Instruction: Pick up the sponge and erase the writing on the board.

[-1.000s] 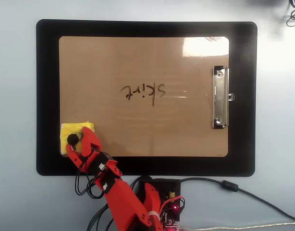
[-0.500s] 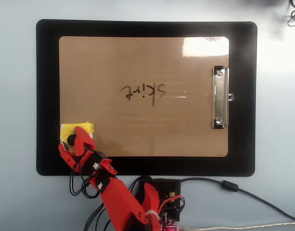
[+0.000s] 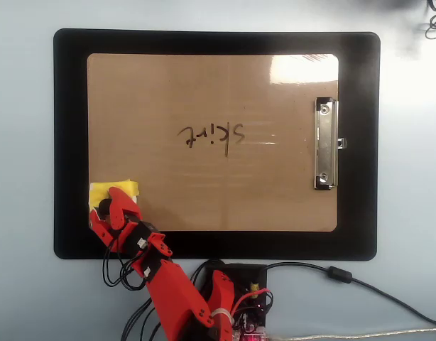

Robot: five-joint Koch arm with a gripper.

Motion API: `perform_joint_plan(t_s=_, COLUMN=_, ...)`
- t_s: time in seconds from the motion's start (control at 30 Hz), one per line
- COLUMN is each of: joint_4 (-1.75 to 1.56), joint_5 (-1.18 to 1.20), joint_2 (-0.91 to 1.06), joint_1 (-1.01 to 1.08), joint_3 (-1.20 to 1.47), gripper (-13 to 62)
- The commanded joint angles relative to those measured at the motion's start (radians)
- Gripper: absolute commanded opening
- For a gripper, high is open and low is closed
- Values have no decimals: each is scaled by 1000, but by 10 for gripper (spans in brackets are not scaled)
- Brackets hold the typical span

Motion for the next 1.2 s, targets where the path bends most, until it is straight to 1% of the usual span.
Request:
perform_joint_plan(t_s=0.0, joint_4=-38, joint_5=0, joint_2=5, joint_1=-12, joint_3=-20, gripper=192)
perform_joint_plan(t_s=0.1, joint_4=-25, joint_5=9, joint_2=5, joint_1=-11, joint_3=-20, gripper=151)
perform_joint_plan(t_s=0.17, joint_4=-21, joint_5=11, joint_2=5, joint_1=-8, joint_3=-20, gripper=110)
perform_joint_plan(t_s=0.23, joint_4=-21, joint_5=11, joint_2=5, joint_1=3, joint_3=-18, gripper=44)
perform_joint_plan(t_s=0.27, joint_4=-21, joint_5=11, joint_2=6, joint_1=14, joint_3=-18, gripper=-7)
perform_joint_plan(t_s=0.33, joint_4=-21, joint_5=12, joint_2=6, joint_1=40, joint_3=-15, gripper=-78)
perform_joint_plan(t_s=0.53, joint_4=-21, joint_5=11, joint_2=12, joint_1=117, joint_3=25, gripper=-81)
perform_joint_plan(t_s=0.6, joint_4=-23, joint_5=11, joint_2=28, joint_1=179, joint_3=55, gripper=-81)
perform_joint_plan(t_s=0.73, joint_4=-32, joint_5=9, joint_2=101, joint_1=301, joint_3=92, gripper=-81)
perform_joint_plan(t_s=0.83, joint_4=-20, joint_5=12, joint_2=175, joint_1=342, joint_3=101, gripper=-81)
perform_joint_plan(t_s=0.93, joint_4=-25, joint_5=18, joint_2=193, joint_1=387, joint_3=124, gripper=-81)
perform_joint_plan(t_s=1.17, joint_4=-21, joint_5=147, joint_2=241, joint_1=675, joint_3=112, gripper=-81)
